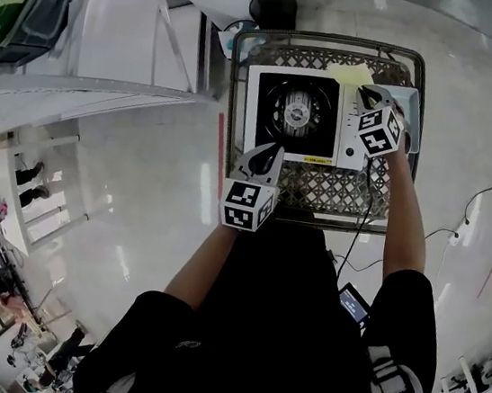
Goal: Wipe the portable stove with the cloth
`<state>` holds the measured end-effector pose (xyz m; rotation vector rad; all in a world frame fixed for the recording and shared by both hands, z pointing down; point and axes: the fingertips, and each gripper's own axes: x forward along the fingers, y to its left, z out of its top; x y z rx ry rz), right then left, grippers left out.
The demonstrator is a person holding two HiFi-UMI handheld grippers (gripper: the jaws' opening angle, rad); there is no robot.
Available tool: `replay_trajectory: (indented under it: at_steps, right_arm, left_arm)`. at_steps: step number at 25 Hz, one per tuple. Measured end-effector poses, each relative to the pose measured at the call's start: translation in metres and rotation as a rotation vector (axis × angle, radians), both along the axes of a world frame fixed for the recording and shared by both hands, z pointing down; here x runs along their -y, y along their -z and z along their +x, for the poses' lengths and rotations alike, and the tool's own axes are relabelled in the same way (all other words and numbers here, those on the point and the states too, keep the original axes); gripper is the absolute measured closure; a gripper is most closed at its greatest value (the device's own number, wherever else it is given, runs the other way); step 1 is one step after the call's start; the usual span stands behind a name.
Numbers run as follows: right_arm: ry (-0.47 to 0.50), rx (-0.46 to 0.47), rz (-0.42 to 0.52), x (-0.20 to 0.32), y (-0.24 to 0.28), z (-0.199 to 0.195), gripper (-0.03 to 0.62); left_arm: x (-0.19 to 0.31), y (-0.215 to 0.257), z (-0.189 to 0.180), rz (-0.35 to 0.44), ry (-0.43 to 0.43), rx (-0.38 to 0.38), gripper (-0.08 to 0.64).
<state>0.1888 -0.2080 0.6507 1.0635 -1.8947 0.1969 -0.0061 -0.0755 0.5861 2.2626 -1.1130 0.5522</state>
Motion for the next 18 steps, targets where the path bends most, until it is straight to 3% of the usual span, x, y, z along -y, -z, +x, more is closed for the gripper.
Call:
replay_trajectory:
  at_steps: [6,12,15,18]
  right_arm:
    - [-0.124,0.106,-0.077,0.014,-0.014,0.003,0.57]
    - [-0.299,0.256,-0.156,0.016,-0.037,0.01,0.426]
    - [-0.362,0.328,-0.156,0.016,-0.036,0.009,0.385]
    - [-0.416,0.406,-0.136,0.016,-0.028,0.008,0.383]
  left_arm:
    - [0.024,-0.01,0.005,-0.005,-0.037,-0.002,0.538]
    - [0.032,-0.015,0.007,-0.029,-0.022,-0.008,0.538]
    - [0.027,-0.017,0.01,-0.041,-0.029,-0.009,0.538]
    - [0.023,-0.018,0.014,-0.044,-0.05,-0.007,0.538]
